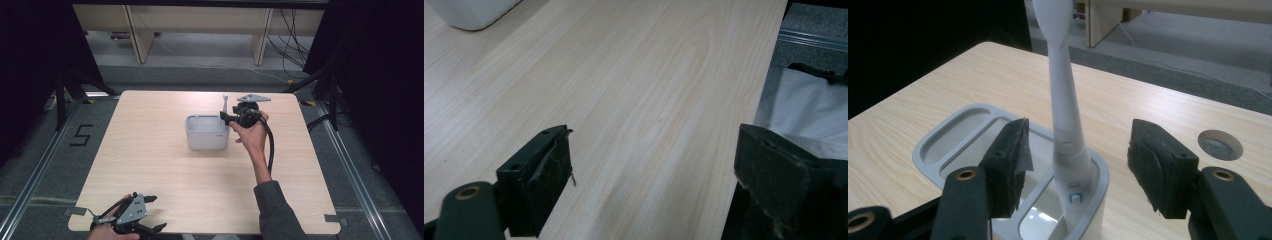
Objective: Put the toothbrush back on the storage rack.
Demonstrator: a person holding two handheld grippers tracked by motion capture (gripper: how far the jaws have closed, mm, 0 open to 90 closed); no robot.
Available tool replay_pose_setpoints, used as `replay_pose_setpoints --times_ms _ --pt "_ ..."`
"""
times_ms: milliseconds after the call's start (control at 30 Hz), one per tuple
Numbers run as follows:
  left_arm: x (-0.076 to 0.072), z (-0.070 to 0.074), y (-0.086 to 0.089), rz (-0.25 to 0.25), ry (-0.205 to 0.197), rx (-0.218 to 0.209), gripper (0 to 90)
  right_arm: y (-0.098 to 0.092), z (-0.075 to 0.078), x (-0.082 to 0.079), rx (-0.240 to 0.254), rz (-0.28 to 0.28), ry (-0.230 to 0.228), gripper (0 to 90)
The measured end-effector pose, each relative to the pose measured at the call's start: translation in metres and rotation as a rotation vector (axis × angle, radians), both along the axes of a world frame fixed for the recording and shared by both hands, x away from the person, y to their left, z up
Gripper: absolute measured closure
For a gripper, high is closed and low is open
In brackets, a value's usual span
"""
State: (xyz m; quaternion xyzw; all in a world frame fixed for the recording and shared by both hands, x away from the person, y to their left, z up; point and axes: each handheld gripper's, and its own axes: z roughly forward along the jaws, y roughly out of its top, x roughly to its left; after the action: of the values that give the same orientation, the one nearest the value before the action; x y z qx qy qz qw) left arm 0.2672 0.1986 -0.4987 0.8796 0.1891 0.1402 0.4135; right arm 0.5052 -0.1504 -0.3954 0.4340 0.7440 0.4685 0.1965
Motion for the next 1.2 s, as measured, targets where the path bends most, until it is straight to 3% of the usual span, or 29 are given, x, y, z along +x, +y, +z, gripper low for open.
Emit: replay_pose_setpoints --times_ms 533,767,1133,1167,1200 --pt "0.001 -0.001 0.000 -0.001 0.003 -0.002 14.7 -0.006 0.002 -0.009 0.014 0.017 -0.007 40.1" --pt "0.000 -0.001 0.000 0.003 0.001 -0.003 14.7 -0.010 0.004 -0.015 -0.014 0.029 -0.033 38.7" --pt "0.000 -0.001 0.000 0.005 -0.001 -0.004 14.7 -0.013 0.005 -0.024 0.003 0.035 -0.024 37.9" --pt "0.000 -0.001 -0.001 0.010 -0.005 -0.004 14.7 -0.013 0.005 -0.025 0.006 0.044 -0.006 37.9" --pt "0.000 -0.001 0.000 0.009 -0.006 -0.005 14.7 -0.013 0.004 -0.026 -0.005 0.039 -0.020 37.6"
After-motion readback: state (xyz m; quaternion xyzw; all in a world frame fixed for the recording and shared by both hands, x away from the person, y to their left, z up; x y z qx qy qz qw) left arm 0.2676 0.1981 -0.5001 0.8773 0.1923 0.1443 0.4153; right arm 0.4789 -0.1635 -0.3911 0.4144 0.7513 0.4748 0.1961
